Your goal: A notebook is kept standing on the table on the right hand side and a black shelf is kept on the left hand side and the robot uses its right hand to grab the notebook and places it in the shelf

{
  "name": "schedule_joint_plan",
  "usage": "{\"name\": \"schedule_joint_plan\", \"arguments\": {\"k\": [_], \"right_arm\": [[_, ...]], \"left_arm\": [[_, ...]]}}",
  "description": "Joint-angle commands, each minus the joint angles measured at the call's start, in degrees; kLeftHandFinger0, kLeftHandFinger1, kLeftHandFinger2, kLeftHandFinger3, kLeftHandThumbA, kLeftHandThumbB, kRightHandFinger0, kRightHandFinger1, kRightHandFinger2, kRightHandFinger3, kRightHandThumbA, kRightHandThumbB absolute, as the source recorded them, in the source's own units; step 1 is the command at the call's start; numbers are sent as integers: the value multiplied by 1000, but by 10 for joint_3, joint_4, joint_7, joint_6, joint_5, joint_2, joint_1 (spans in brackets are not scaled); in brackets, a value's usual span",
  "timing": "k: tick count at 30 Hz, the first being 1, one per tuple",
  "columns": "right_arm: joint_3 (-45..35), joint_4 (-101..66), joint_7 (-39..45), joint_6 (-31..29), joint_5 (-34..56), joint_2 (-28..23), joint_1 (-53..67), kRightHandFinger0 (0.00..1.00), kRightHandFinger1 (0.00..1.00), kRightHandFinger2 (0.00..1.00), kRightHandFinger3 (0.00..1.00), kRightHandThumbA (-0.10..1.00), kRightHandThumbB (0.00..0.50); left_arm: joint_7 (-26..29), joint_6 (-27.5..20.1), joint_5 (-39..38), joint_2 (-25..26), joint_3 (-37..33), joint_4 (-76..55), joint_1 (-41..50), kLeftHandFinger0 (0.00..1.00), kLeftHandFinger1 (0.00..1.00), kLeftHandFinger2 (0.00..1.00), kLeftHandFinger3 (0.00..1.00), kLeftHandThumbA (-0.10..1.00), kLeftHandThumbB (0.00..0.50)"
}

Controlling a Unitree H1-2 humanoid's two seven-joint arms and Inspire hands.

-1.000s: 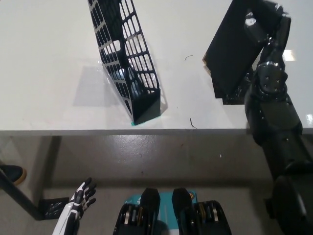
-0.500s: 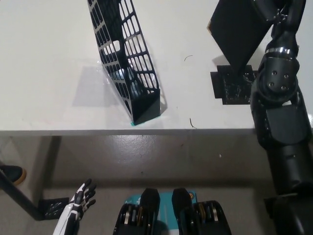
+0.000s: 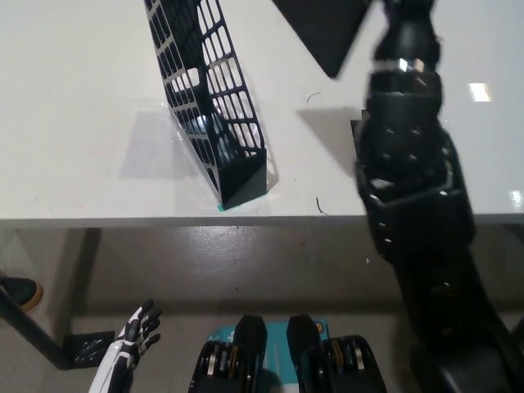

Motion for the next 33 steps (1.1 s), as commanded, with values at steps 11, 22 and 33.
{"name": "schedule_joint_plan", "arguments": {"k": [11, 22, 33], "right_arm": [[22, 37, -4, 8, -85, 40, -122, 0, 99, 595, 799, -100, 135], [19, 132, -45, -31, -109, 39, -127, 0, 55, 544, 734, -100, 135], [-26, 258, -92, -43, -70, 69, -135, 0, 94, 589, 696, -100, 147]], "left_arm": [[-19, -13, 2, 12, -8, -13, -5, 1000, 1000, 1000, 1000, 1000, 495], [-23, -6, 0, 14, -6, -19, -2, 1000, 1000, 1000, 1000, 1000, 496], [-44, -20, -13, 18, -10, -11, 1, 1000, 1000, 1000, 1000, 1000, 458]]}}
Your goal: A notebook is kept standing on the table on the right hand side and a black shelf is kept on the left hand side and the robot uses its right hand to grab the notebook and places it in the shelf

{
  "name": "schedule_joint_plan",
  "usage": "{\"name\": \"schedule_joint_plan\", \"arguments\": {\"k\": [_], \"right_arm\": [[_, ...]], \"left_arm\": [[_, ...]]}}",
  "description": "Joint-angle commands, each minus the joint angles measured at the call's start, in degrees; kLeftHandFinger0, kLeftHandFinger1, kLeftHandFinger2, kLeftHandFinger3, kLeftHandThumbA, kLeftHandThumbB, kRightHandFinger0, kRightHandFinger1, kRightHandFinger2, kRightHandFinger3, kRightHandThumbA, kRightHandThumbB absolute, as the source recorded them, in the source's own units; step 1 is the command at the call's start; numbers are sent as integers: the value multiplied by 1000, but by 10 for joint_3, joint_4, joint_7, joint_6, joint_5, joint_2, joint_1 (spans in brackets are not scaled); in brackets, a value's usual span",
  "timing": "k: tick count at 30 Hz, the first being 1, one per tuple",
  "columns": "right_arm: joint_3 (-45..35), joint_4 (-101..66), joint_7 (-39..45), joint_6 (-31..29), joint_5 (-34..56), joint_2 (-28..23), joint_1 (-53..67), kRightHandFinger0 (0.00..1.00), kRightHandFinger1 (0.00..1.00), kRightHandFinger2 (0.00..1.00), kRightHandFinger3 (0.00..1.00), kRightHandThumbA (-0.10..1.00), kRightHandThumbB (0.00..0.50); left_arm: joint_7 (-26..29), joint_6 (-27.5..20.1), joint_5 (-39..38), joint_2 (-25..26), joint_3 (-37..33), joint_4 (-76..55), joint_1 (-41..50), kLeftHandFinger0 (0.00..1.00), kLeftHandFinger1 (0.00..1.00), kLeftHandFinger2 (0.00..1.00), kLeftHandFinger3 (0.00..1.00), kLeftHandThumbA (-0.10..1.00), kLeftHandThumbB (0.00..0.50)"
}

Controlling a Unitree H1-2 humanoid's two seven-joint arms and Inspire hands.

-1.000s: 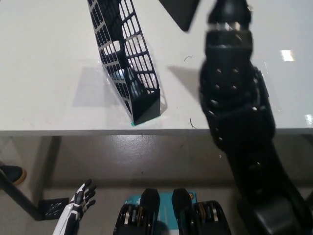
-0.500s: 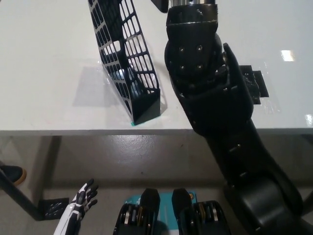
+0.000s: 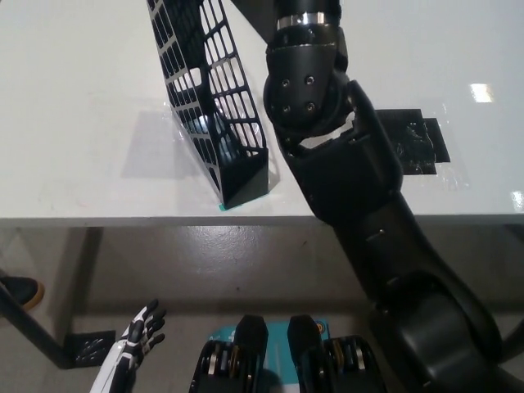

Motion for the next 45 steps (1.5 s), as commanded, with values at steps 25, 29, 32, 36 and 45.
{"name": "schedule_joint_plan", "arguments": {"k": [25, 29, 32, 36, 45], "right_arm": [[-27, 39, -62, -38, 20, 15, -74, 0, 130, 598, 718, -100, 126], [-31, -48, -29, 3, 27, 7, -91, 0, 184, 596, 718, -100, 124], [-32, -90, -13, 20, 32, 4, -99, 0, 178, 604, 727, -100, 127], [-32, -124, -4, 54, 30, 7, -121, 0, 158, 595, 725, -100, 141], [-31, -101, -15, 48, 34, 25, -113, 0, 129, 598, 732, -100, 151]], "left_arm": [[-15, -25, 5, 11, -4, -3, 0, 1000, 1000, 1000, 1000, 1000, 422], [-4, -15, 21, 10, -3, -4, -2, 1000, 1000, 1000, 1000, 1000, 464], [-3, -7, 26, 8, -4, -8, 1, 1000, 1000, 1000, 1000, 1000, 475], [-4, -10, 23, 7, -2, -6, 3, 1000, 1000, 1000, 1000, 1000, 468], [-4, -6, 27, 3, -3, -10, 7, 1000, 1000, 1000, 1000, 1000, 476]]}}
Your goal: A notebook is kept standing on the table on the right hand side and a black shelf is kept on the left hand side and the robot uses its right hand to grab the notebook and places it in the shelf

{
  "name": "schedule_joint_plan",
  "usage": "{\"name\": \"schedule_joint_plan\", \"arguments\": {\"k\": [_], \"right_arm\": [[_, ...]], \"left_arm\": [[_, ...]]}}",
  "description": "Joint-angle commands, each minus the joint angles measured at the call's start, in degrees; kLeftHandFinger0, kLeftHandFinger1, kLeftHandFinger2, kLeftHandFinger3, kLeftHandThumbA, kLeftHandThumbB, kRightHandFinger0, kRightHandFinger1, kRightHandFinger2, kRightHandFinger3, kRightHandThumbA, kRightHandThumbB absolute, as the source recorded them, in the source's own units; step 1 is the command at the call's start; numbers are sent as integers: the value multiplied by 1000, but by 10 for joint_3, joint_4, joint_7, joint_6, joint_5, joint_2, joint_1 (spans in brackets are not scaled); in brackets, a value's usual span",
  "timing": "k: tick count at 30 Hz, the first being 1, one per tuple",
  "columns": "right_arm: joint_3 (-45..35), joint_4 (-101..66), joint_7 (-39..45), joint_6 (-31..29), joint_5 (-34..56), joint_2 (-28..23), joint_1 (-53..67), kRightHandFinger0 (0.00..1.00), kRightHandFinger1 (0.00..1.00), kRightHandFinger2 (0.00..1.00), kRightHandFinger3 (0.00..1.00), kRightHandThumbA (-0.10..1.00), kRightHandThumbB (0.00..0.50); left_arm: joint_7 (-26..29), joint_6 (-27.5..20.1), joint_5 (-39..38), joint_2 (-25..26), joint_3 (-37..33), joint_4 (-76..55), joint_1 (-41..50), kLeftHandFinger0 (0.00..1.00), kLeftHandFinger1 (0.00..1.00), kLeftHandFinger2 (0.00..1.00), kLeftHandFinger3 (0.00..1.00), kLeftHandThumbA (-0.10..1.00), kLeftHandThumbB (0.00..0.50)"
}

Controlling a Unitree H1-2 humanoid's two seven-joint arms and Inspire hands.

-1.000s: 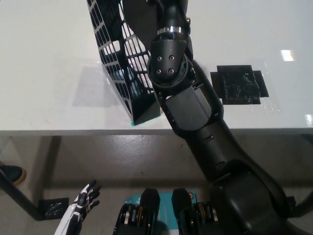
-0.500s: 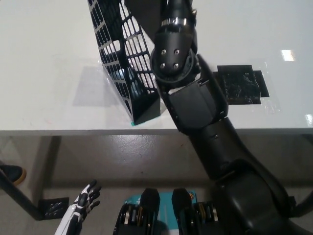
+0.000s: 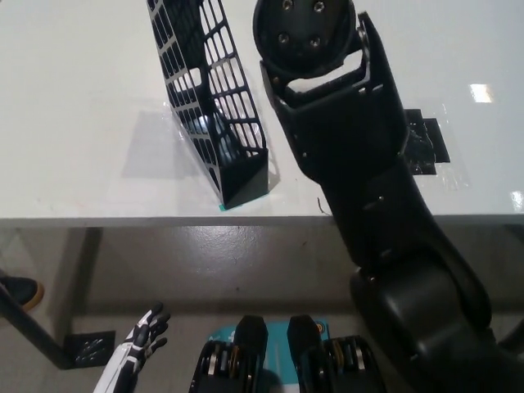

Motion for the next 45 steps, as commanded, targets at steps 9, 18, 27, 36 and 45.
{"name": "schedule_joint_plan", "arguments": {"k": [9, 18, 27, 36, 45], "right_arm": [[-2, 100, -30, -29, 1, 19, -10, 0, 125, 610, 748, -100, 146], [-7, 183, -60, -84, 19, 34, 18, 0, 102, 578, 682, -100, 142], [-19, 220, -56, -95, 51, 41, 42, 0, 102, 617, 724, -100, 123], [-20, 258, -58, -123, 63, 41, 51, 0, 127, 636, 754, -100, 111], [-16, 289, -49, -137, 75, 35, 42, 0, 88, 536, 599, -100, 106]], "left_arm": [[0, -2, 5, 4, -2, -13, 4, 1000, 1000, 1000, 1000, 1000, 471], [-9, -13, -5, 6, -4, -9, 7, 1000, 1000, 1000, 1000, 1000, 429], [-10, -12, 2, 11, -9, -6, 2, 1000, 1000, 1000, 1000, 1000, 458], [-15, -2, -1, 11, -9, -8, -4, 1000, 1000, 1000, 1000, 1000, 452], [-17, 0, 1, 16, -11, -10, -10, 1000, 1000, 1000, 1000, 1000, 450]]}}
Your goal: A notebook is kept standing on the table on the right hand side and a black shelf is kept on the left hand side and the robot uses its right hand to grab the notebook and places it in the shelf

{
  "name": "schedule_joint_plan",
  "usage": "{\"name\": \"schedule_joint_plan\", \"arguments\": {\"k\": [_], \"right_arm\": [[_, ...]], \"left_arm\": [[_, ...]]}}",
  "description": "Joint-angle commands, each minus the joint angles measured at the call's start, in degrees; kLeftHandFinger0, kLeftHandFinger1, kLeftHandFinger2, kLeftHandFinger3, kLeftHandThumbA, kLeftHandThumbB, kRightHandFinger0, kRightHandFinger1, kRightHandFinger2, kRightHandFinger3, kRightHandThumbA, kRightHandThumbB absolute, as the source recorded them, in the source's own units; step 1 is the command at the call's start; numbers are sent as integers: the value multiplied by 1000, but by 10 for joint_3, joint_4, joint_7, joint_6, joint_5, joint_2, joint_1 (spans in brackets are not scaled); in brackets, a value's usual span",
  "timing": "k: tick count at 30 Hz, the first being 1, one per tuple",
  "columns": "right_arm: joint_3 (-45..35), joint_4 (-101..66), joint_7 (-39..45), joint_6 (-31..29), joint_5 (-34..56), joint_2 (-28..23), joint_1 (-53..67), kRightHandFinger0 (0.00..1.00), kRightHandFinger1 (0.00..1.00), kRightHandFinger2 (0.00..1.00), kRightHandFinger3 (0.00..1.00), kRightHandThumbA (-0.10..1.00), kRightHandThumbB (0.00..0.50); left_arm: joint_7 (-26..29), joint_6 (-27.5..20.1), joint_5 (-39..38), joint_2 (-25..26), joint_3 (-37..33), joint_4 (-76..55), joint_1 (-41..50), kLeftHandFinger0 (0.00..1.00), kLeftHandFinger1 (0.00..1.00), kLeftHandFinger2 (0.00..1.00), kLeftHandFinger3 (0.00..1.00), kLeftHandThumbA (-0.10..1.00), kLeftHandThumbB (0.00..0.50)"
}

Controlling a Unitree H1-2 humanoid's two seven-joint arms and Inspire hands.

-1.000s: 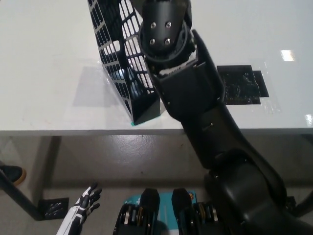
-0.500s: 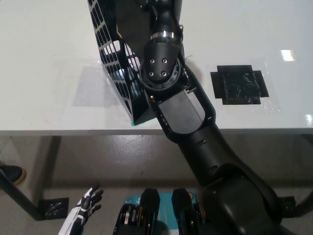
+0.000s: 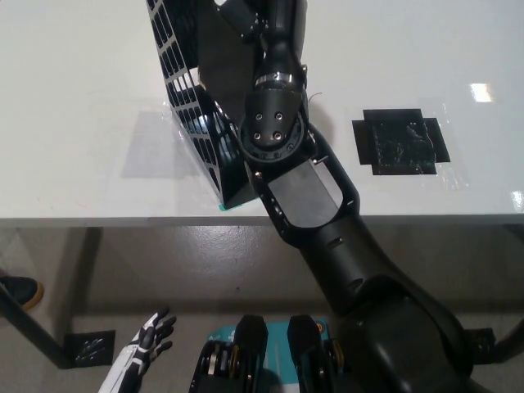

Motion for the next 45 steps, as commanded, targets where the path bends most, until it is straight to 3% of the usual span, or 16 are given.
{"name": "schedule_joint_plan", "arguments": {"k": [1, 5, 7, 8, 9, 10, 11, 12, 13, 16, 20, 27, 31, 36, 40, 45], "right_arm": [[1, 10, -17, -64, 9, 8, -46, 0, 70, 529, 590, -100, 100], [-2, 27, -32, -69, 12, 20, -56, 0, 41, 519, 607, -100, 109], [-1, 57, -47, -89, 13, 30, -63, 0, 3, 442, 566, -100, 110], [-5, 70, -40, -93, 24, 36, -66, 39, 102, 534, 660, -46, 115], [-7, 75, -37, -95, 29, 38, -67, 6, 97, 503, 637, 63, 118], [5, 95, 21, -113, 39, 37, -67, 669, 926, 1000, 1000, 505, 260], [8, 99, 33, -116, 41, 36, -68, 924, 1000, 1000, 1000, 593, 286], [15, 101, 67, -109, 44, 34, -67, 1000, 1000, 1000, 1000, 734, 337], [22, 100, 93, -96, 46, 32, -65, 1000, 1000, 1000, 1000, 883, 405], [31, 105, 84, -104, 36, 25, -67, 1000, 1000, 1000, 1000, 1000, 495], [32, 85, 68, -110, 33, 22, -60, 1000, 1000, 1000, 1000, 1000, 494], [35, 63, 60, -111, 27, 17, -56, 1000, 1000, 1000, 1000, 1000, 496], [37, 22, 74, -109, 26, 7, -45, 1000, 1000, 1000, 1000, 1000, 466], [43, -114, 111, -66, 14, -30, -28, 1000, 1000, 1000, 1000, 1000, 471], [49, -389, 195, 40, 2, -90, 12, 1000, 1000, 1000, 1000, 1000, 463], [55, -635, 276, 105, 13, -162, 70, 1000, 1000, 1000, 1000, 1000, 481]], "left_arm": [[-8, -7, 1, 12, -3, -11, -10, 1000, 1000, 1000, 1000, 1000, 449], [-7, -9, 6, 10, -8, -8, -10, 1000, 1000, 1000, 1000, 1000, 439], [-4, -15, 13, 8, -12, -5, -7, 1000, 1000, 1000, 1000, 1000, 450], [-3, -11, 16, 8, -15, -7, -6, 1000, 1000, 1000, 1000, 1000, 468], [-2, -9, 17, 8, -16, -8, -6, 1000, 1000, 1000, 1000, 1000, 471], [-1, -11, 18, 8, -17, -10, -4, 1000, 1000, 1000, 1000, 1000, 473], [-1, -11, 18, 8, -18, -11, -4, 1000, 1000, 1000, 1000, 1000, 473], [-1, -9, 17, 9, -17, -13, -5, 1000, 1000, 1000, 1000, 1000, 468], [-3, -6, 14, 10, -16, -14, -6, 1000, 1000, 1000, 1000, 1000, 459], [-3, -7, 17, 13, -16, -12, -14, 1000, 1000, 1000, 1000, 1000, 451], [-4, -12, 21, 14, -18, -9, -14, 1000, 1000, 1000, 1000, 1000, 477], [-2, -21, 32, 16, -21, -3, -11, 1000, 1000, 1000, 1000, 1000, 472], [-1, -20, 38, 16, -22, -8, -7, 1000, 1000, 1000, 1000, 1000, 498], [0, -17, 34, 14, -19, -9, -8, 1000, 1000, 1000, 1000, 1000, 486], [5, -12, 34, 10, -16, -10, -11, 1000, 1000, 1000, 1000, 1000, 483], [4, -11, 32, 13, -13, -8, -13, 1000, 1000, 1000, 1000, 1000, 476]]}}
